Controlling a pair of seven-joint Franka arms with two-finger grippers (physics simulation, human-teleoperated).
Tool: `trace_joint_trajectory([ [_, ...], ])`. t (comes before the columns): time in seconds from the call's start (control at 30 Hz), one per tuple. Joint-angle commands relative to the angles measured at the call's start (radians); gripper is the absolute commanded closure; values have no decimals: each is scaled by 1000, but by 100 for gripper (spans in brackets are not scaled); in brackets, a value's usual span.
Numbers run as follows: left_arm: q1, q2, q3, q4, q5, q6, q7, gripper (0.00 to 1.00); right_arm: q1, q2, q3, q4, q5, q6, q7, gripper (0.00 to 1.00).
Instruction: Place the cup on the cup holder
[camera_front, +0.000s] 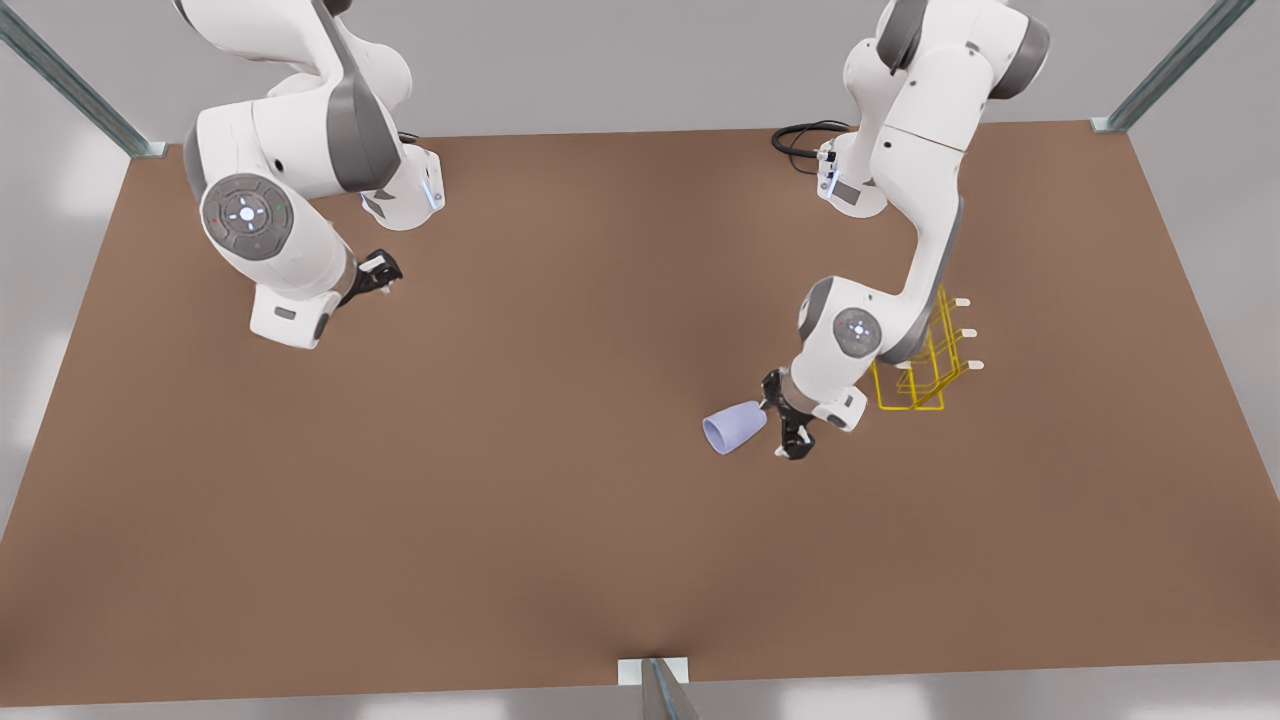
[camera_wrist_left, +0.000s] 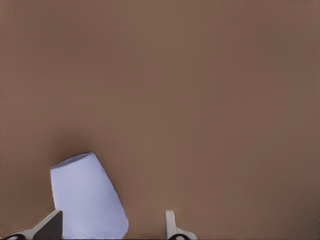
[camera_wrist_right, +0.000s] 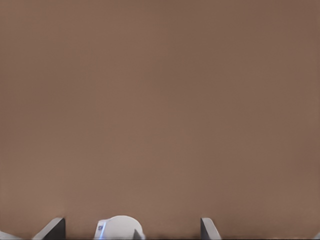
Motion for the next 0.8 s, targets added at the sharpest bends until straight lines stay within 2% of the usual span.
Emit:
trace_joint_trajectory([
  [0.0, -16, 1, 0, -20, -6, 110, -1017, 0, 0, -1, -1, 2, -34, -56, 234, 0],
  [0.2, -25, 19, -2, -77, -12, 111, -1025, 0, -52, -8, 30, -49, -31, -3, 234, 0],
  [0.27, -30, 19, 0, -78, -12, 114, -1026, 0, -137, -5, 112, -41, -29, -3, 234, 0],
  [0.43, -26, 59, 0, -74, -14, 142, -1028, 0, -169, 2, 112, -28, -35, -6, 234, 0],
  [0.47, -25, 61, 0, -74, -14, 142, -1029, 0, -226, 4, 157, -28, -34, -4, 234, 0],
  [0.5, -25, 65, 0, -72, -14, 149, -1029, 0, -333, 4, 275, -25, -37, -3, 236, 0],
  [0.53, -28, 76, 0, -72, -11, 157, -1028, 0, -330, 4, 293, -23, -55, -3, 260, 0],
  [0.63, -33, 90, -2, -66, 0, 180, -1017, 0, -336, 10, 293, -24, -57, -1, 273, 0],
  [0.77, -74, 95, -3, -66, 235, 272, -956, 0, -330, 19, 293, -28, -54, -3, 274, 0],
])
